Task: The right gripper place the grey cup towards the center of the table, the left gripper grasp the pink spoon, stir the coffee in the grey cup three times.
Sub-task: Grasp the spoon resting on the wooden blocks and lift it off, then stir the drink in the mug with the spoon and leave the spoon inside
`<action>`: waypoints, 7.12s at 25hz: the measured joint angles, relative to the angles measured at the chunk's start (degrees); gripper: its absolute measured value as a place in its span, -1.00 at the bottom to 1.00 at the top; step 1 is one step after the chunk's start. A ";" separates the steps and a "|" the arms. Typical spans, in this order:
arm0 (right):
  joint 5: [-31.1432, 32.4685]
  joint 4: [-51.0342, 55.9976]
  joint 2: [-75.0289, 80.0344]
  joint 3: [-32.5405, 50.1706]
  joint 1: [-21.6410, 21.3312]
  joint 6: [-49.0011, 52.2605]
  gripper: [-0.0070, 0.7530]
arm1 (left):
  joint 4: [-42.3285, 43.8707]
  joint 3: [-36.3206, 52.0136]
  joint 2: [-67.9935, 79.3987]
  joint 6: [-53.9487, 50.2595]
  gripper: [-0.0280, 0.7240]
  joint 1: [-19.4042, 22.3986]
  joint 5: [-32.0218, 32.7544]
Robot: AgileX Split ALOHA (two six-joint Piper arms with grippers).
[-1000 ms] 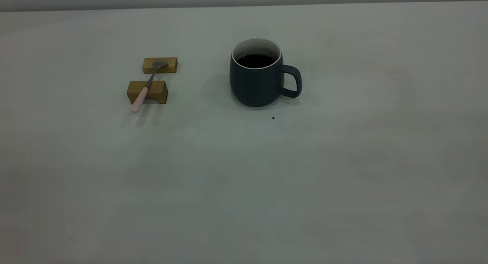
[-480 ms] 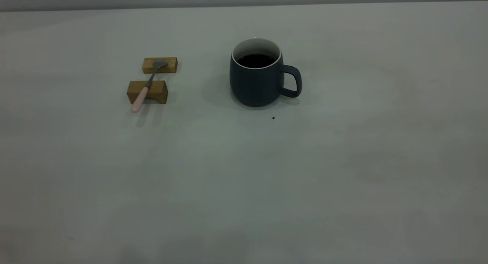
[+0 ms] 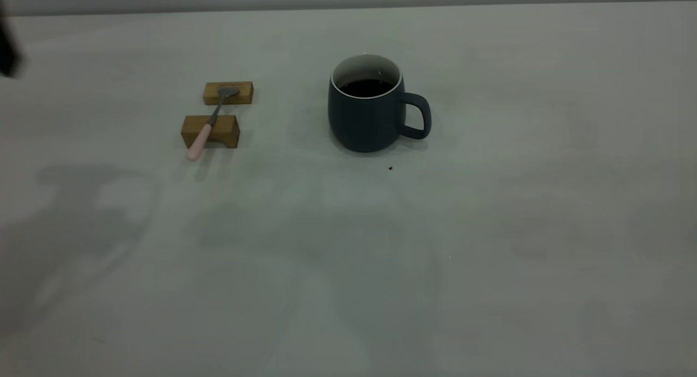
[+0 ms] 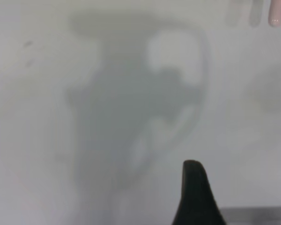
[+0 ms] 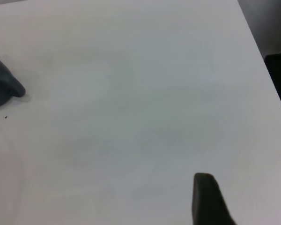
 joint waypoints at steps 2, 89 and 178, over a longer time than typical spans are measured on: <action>0.00 0.00 0.00 0.00 0.00 0.00 0.12 | -0.38 -4.92 6.85 0.06 0.56 -1.71 -0.04; 0.00 0.00 -0.06 0.00 0.00 -0.07 0.07 | -90.79 -29.96 28.12 -51.05 -0.60 -10.11 4.33; 0.00 0.00 -0.06 0.00 0.00 -0.01 0.06 | -96.23 -45.08 58.35 -50.36 -0.60 -7.27 15.86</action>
